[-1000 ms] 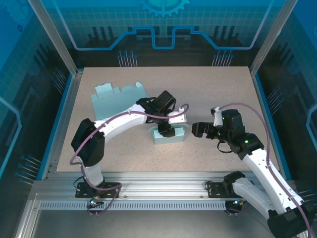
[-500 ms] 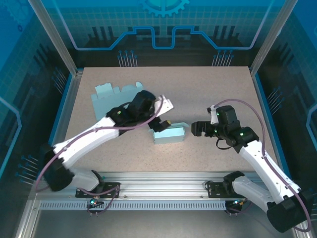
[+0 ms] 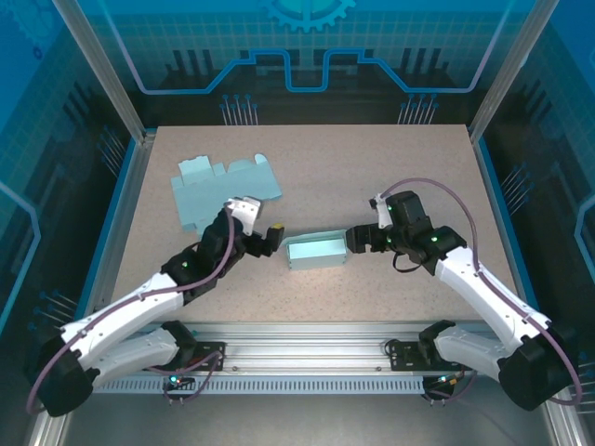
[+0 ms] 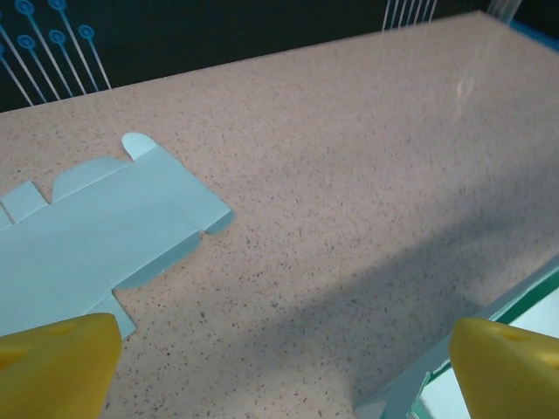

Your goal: Fold the paper box

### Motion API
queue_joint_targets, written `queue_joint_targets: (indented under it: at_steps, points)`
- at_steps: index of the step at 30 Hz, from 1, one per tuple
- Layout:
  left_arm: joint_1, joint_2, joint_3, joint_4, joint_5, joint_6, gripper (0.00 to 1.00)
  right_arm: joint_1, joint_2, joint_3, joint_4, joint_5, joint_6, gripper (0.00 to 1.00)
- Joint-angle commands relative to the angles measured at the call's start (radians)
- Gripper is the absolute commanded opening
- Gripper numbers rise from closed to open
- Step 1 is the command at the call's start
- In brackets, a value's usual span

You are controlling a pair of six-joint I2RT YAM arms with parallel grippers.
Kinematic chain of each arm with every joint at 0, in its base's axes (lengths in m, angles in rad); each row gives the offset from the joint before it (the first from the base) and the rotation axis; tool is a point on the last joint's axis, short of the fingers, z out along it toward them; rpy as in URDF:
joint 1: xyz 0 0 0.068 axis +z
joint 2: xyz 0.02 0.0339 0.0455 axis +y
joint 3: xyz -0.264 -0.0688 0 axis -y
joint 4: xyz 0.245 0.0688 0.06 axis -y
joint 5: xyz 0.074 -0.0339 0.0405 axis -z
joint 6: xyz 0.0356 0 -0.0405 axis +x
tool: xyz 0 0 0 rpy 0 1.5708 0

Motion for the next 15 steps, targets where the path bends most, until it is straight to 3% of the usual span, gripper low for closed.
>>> queue_joint_targets:
  at_steps: [1,10,15]
  points:
    - [0.030,-0.069,-0.038,0.089,0.038,-0.089,0.97,0.017,0.003,0.028,0.028,-0.018,-0.030,0.93]
    - [0.127,-0.069,-0.077,0.072,0.326,-0.087,0.82,0.041,0.028,0.074,0.035,-0.034,-0.077,0.83]
    - [0.129,0.000,-0.023,-0.002,0.378,-0.018,0.78,0.058,0.040,0.092,0.033,-0.039,-0.105,0.74]
